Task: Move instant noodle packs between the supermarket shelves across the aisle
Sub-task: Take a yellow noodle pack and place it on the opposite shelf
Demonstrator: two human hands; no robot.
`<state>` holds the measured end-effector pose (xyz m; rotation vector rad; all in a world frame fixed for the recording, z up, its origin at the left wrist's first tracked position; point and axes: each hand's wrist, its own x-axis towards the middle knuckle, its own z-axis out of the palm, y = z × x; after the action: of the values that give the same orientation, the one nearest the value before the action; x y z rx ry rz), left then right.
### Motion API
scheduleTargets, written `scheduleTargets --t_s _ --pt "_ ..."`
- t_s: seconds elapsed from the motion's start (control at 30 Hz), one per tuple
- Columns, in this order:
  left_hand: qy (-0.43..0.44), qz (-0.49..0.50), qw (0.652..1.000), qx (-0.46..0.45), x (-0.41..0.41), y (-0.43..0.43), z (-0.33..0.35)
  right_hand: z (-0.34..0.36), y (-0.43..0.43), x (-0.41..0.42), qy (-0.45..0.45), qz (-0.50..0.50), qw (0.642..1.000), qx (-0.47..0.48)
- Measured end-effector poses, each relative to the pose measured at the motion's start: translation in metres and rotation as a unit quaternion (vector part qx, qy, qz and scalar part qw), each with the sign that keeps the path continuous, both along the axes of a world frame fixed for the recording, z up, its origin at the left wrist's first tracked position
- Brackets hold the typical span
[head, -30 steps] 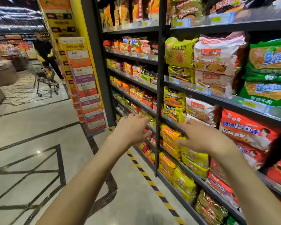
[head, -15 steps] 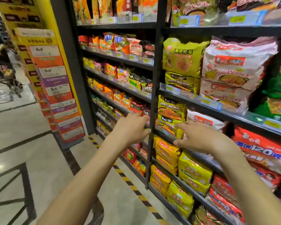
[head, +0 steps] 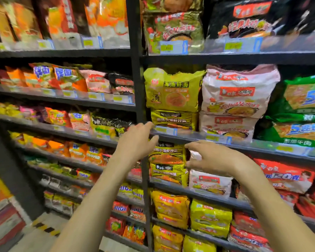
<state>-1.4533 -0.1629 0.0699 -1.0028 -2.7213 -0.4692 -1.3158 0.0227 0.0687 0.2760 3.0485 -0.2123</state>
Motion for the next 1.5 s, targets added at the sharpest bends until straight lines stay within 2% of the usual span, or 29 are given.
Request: scheduleTargets --t_s 0.23,0.47,0.6,0.7,1.1,1.37,1.5 --pt "-0.097 -0.089 0.975 0.179 -0.062 0.011 0.004 0.004 -0.004 -0.032 0.107 -0.058 0.992 -0.031" --pt "-0.081 -0.121 0.939 0.313 -0.093 0.038 0.007 0.027 0.009 -0.076 0.278 -0.099 0.955 -0.039" --pt "-0.109 -0.134 0.930 0.325 -0.103 0.055 0.003 0.031 0.019 -0.099 0.375 -0.114 0.918 -0.060" --pt "-0.097 -0.132 0.916 0.365 -0.107 0.067 0.001 0.026 0.024 -0.113 0.426 -0.128 0.892 -0.077" --pt "-0.058 -0.070 0.877 0.471 -0.121 0.123 -0.009 0.011 0.032 -0.158 0.508 -0.161 0.840 -0.108" --pt "0.022 -0.066 0.911 0.407 -0.134 0.123 -0.026 0.010 0.049 -0.158 0.517 -0.142 0.832 -0.142" --pt "0.016 -0.070 0.914 0.399 -0.134 0.122 -0.021 0.009 0.052 -0.161 0.519 -0.136 0.828 -0.160"
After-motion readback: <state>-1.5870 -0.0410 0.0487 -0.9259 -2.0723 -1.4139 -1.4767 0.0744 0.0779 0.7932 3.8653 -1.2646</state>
